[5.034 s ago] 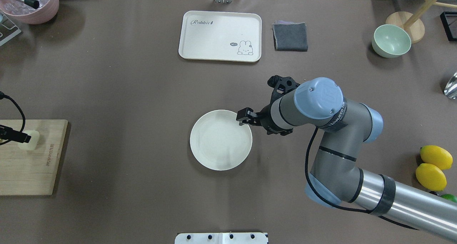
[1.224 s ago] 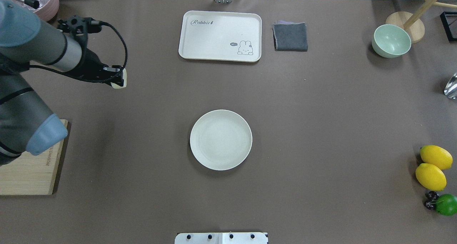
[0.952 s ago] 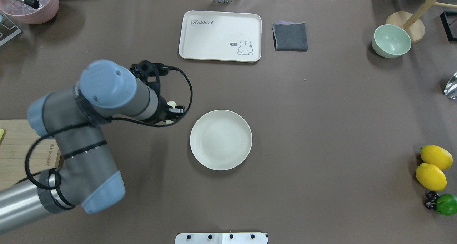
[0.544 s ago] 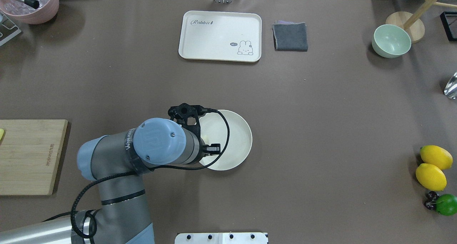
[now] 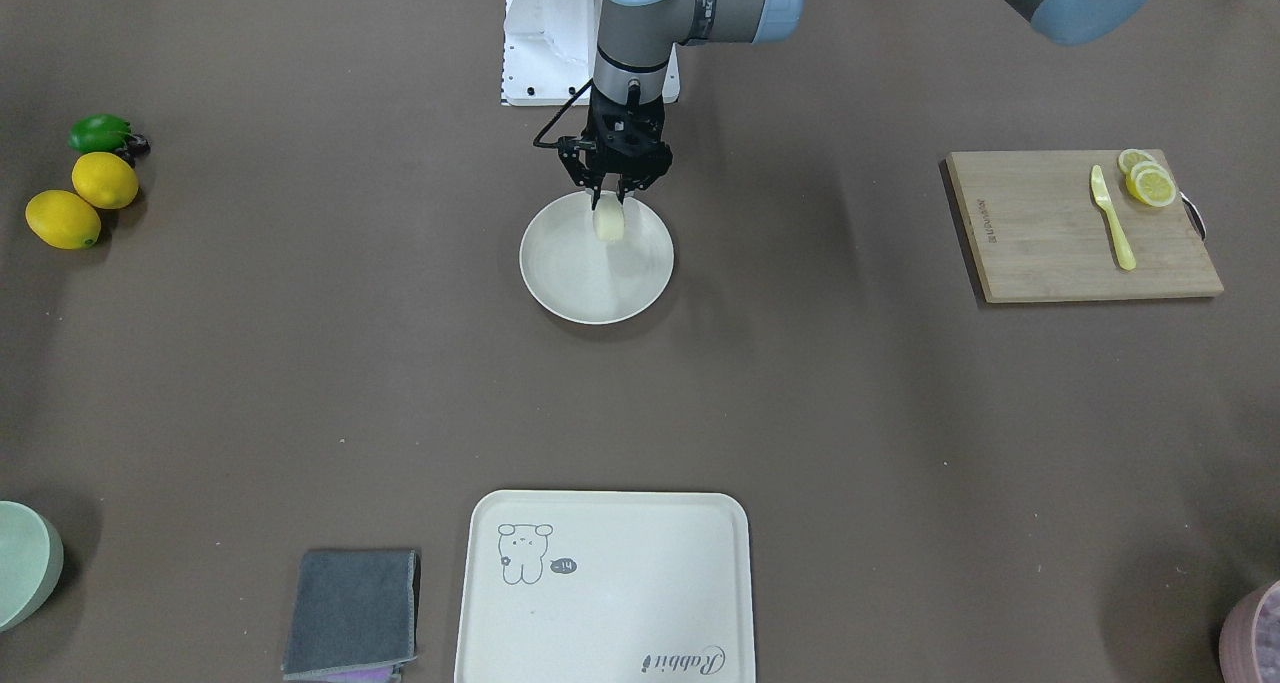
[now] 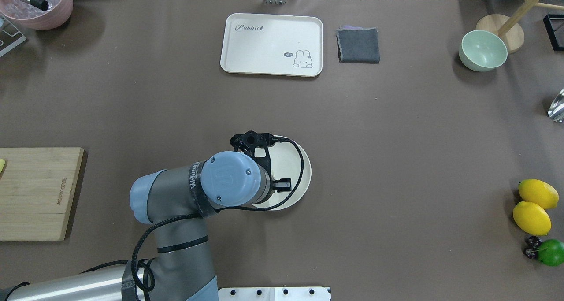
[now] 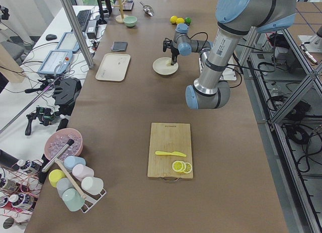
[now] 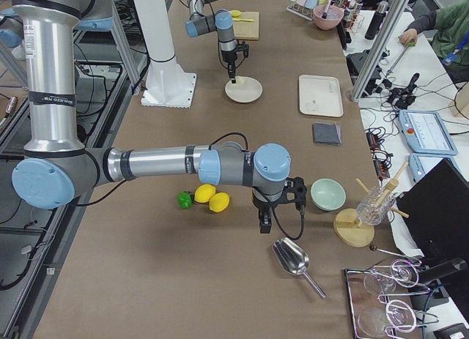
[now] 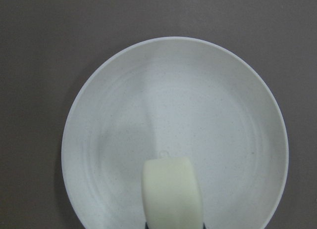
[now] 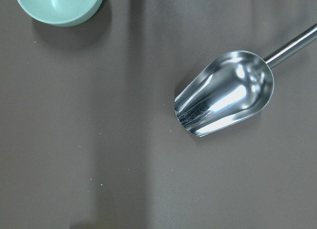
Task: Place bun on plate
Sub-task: 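Lower the bun onto the white plate and open the left gripper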
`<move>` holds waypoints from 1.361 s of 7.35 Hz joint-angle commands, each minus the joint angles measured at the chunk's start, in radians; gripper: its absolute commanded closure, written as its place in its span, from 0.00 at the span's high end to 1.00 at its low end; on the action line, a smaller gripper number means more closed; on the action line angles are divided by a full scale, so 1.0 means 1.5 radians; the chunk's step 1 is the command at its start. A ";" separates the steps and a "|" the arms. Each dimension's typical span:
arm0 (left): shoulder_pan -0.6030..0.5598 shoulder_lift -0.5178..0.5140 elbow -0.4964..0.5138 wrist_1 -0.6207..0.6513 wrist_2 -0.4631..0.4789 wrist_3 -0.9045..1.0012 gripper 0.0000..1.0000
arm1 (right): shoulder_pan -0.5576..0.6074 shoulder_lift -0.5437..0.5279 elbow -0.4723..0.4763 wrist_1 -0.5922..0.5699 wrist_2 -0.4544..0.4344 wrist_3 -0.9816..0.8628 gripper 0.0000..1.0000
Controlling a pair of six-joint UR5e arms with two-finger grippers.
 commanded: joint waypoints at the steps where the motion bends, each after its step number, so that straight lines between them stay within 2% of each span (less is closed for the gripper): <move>1: 0.000 -0.010 0.030 -0.001 0.014 0.005 0.34 | 0.000 -0.004 0.007 0.000 -0.001 0.001 1.00; 2: 0.000 -0.009 0.032 -0.001 0.014 0.005 0.34 | 0.000 -0.004 0.007 0.000 -0.001 0.001 1.00; 3: 0.000 -0.008 0.032 0.000 0.013 0.005 0.39 | 0.000 -0.004 0.007 0.000 -0.001 0.001 1.00; 5: 0.003 -0.009 0.048 -0.002 0.014 0.004 0.60 | 0.000 -0.002 0.007 0.000 -0.002 0.001 1.00; 6: 0.003 -0.009 0.050 -0.002 0.014 0.005 0.87 | 0.000 -0.002 0.007 0.000 -0.002 0.002 1.00; 7: 0.003 -0.011 0.045 -0.002 0.018 0.004 0.97 | 0.000 -0.001 0.007 0.000 -0.002 0.002 1.00; 8: -0.008 -0.014 0.027 0.002 0.012 0.005 0.97 | 0.000 0.000 0.007 0.000 -0.002 0.002 1.00; 10: -0.090 -0.004 -0.051 0.055 -0.056 0.080 0.97 | 0.000 0.000 0.006 -0.001 -0.002 0.002 1.00</move>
